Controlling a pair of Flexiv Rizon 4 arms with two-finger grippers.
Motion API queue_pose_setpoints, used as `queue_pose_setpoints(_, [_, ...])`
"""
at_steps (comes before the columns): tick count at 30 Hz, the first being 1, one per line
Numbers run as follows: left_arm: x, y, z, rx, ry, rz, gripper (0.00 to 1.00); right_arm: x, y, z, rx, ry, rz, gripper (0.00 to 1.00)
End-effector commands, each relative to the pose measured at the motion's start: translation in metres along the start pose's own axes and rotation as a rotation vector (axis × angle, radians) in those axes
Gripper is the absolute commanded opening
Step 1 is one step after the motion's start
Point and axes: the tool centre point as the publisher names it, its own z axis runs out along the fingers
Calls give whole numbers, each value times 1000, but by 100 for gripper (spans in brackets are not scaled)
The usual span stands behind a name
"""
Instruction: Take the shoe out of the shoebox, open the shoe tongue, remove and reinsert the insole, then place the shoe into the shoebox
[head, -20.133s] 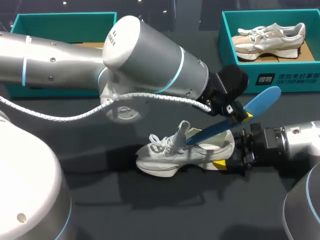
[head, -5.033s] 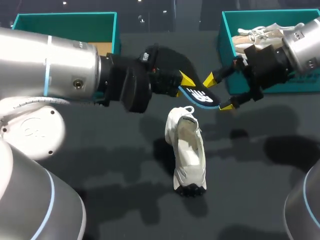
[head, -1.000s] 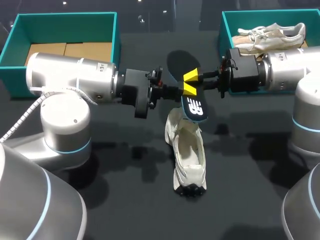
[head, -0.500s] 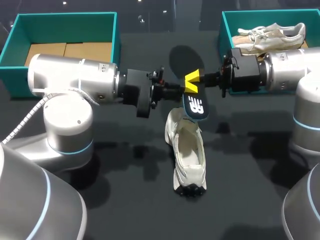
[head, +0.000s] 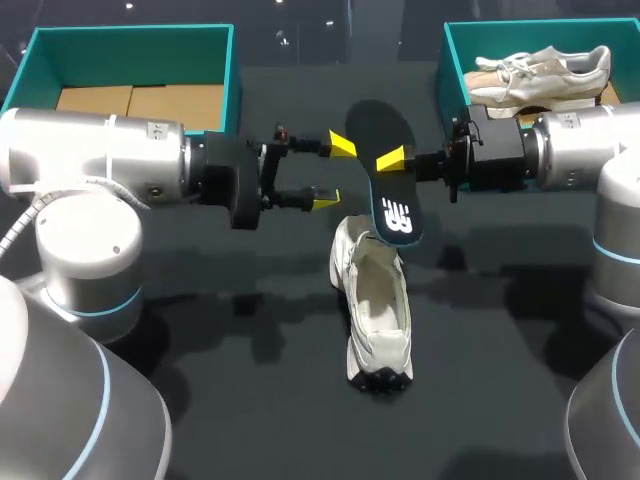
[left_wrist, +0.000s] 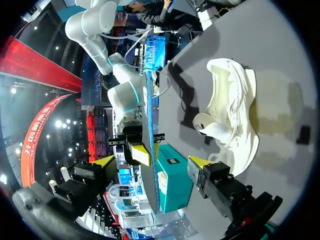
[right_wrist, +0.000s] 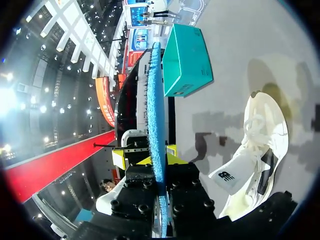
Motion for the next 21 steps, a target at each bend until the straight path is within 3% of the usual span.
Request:
queue_pose_setpoints(1, [-4,-5,-26,4,20,-3,100,-7,-5,1,2,7,-1,0])
queue_pose_setpoints(11, [-8,-1,-27,5,29,-1,100,-15,-8,1,8,34,1,0])
queue_pose_setpoints(16, [-27,25,-29,13,159,-30,100,-15,-8,1,8,34,1,0])
queue_pose_setpoints(21, [-47,44,-29,71,318,-62,100,-15,-8,1,8,34,1,0])
